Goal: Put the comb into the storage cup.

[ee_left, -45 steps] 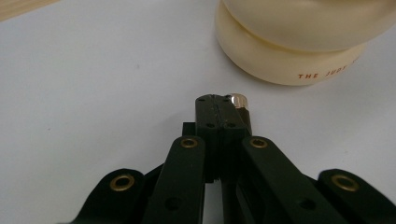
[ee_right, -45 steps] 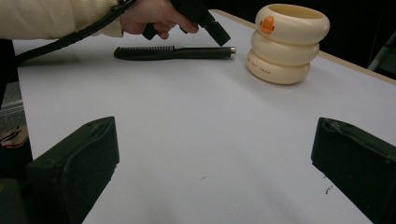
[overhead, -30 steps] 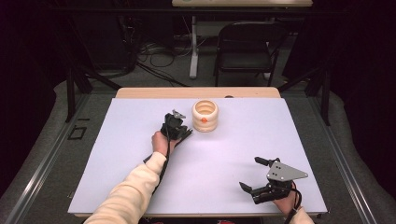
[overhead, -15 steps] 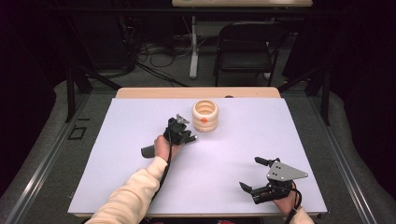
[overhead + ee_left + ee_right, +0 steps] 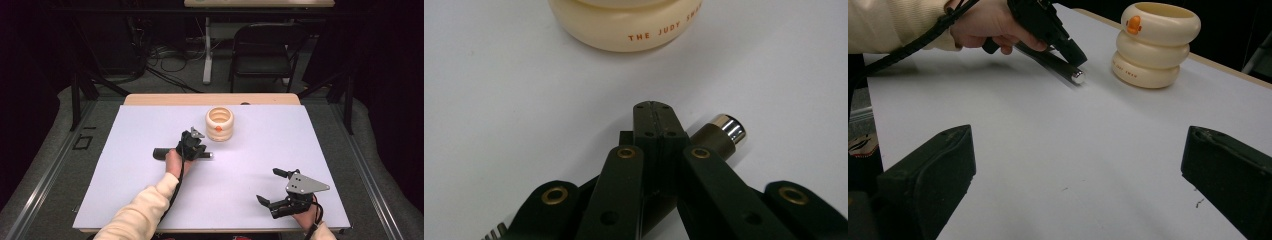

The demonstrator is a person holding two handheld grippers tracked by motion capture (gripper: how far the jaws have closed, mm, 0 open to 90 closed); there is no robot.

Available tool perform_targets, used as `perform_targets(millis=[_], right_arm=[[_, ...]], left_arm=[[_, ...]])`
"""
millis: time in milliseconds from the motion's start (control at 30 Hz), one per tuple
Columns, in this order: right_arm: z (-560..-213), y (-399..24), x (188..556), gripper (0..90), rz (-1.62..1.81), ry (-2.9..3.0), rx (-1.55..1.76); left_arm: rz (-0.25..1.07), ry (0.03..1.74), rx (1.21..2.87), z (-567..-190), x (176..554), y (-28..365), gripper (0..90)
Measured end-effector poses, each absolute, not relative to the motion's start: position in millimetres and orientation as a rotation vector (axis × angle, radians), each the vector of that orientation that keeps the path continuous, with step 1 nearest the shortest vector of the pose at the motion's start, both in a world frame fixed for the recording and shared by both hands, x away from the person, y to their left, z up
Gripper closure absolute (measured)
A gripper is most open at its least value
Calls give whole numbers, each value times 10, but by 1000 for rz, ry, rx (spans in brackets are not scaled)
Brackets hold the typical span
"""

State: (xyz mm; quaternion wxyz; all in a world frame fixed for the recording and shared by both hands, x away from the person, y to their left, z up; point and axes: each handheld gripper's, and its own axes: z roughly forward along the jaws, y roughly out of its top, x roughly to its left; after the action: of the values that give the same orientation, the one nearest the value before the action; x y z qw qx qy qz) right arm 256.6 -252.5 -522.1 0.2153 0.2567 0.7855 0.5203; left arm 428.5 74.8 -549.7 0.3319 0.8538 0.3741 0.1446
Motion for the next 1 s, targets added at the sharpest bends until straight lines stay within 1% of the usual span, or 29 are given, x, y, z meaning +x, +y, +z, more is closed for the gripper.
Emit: perform_targets(millis=[1000], right_arm=[[-5220,-2528,2567,5,1440,2178,714]], left_arm=[[331,918,2293,-5491,3964,864,900]])
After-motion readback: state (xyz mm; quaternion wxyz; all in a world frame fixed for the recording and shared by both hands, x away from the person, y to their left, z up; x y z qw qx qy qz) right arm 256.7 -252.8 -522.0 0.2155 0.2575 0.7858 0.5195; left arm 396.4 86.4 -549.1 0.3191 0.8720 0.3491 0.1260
